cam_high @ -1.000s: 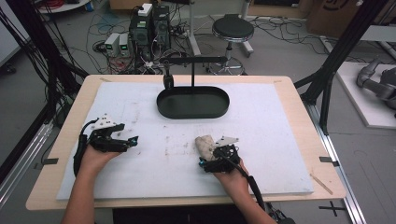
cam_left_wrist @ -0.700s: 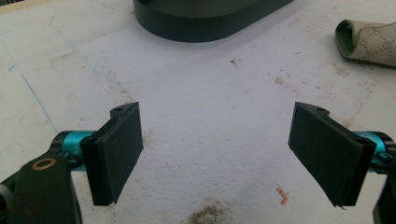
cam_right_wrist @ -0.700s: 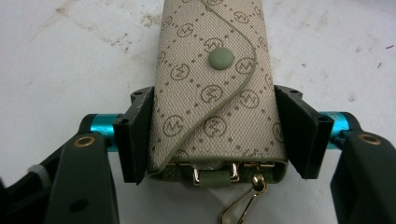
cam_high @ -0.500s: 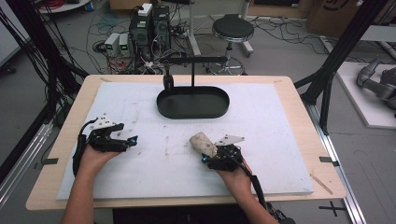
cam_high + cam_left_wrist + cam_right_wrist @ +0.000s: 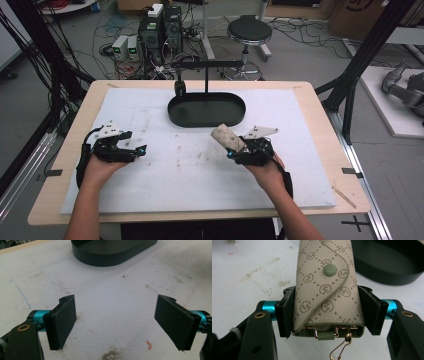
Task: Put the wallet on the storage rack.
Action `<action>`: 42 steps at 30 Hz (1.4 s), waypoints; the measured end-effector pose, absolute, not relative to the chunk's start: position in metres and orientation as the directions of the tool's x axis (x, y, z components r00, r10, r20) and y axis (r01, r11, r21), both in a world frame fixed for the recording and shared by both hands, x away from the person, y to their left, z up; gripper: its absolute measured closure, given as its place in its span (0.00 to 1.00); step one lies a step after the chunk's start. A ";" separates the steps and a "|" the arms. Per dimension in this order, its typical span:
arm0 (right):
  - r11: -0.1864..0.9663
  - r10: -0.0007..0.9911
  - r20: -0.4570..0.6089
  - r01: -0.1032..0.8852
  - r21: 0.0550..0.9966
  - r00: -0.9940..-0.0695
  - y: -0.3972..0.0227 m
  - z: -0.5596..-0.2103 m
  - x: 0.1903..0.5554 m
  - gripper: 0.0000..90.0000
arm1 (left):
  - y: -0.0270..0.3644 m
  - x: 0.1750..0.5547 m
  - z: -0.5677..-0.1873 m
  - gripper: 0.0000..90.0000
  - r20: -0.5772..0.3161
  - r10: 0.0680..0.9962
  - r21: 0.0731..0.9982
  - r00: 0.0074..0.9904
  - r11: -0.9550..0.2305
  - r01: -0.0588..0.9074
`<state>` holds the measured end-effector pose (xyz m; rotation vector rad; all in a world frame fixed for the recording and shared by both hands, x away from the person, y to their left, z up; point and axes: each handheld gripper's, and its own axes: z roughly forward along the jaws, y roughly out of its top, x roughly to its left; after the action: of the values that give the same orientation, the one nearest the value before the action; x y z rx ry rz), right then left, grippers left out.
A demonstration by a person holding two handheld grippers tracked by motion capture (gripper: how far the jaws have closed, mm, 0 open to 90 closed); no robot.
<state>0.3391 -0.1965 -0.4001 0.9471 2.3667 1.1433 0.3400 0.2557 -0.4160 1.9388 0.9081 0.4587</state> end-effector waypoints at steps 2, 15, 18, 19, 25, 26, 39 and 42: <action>0.472 0.680 -0.043 0.392 0.789 -0.732 -0.199 -0.393 0.347 0.41 | 0.256 0.340 -0.416 0.20 -0.044 0.750 0.858 0.660 -0.311 0.410; 0.554 0.578 -0.094 0.305 0.775 -0.811 -0.193 -0.361 0.408 0.41 | 0.254 0.340 -0.414 0.20 -0.045 0.748 0.855 0.662 -0.314 0.413; 0.565 0.568 -0.101 0.299 0.769 -0.817 -0.190 -0.358 0.415 0.41 | 0.254 0.340 -0.414 0.20 -0.042 0.747 0.854 0.663 -0.318 0.412; 0.569 0.565 -0.103 0.297 0.767 -0.818 -0.188 -0.357 0.419 0.41 | 0.254 0.340 -0.414 0.20 -0.044 0.747 0.855 0.663 -0.315 0.412; 0.576 0.557 -0.100 0.297 0.762 -0.824 -0.181 -0.354 0.442 0.41 | 0.253 0.340 -0.414 0.20 -0.040 0.746 0.852 0.665 -0.322 0.412; 0.574 0.553 -0.095 0.296 0.763 -0.828 -0.180 -0.355 0.446 0.41 | 0.252 0.340 -0.414 0.20 -0.041 0.747 0.852 0.664 -0.320 0.413; 0.604 0.539 -0.086 0.314 0.733 -0.838 -0.158 -0.366 0.490 0.41 | 0.251 0.341 -0.414 0.20 -0.040 0.749 0.850 0.661 -0.322 0.416; 0.596 0.543 -0.082 0.314 0.739 -0.836 -0.153 -0.371 0.497 0.41 | 0.250 0.341 -0.414 0.20 -0.040 0.747 0.850 0.664 -0.324 0.415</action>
<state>0.4973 -0.1528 -0.3708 0.6983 2.5275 1.0854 0.3412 0.2500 -0.4144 1.9584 0.9061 0.4538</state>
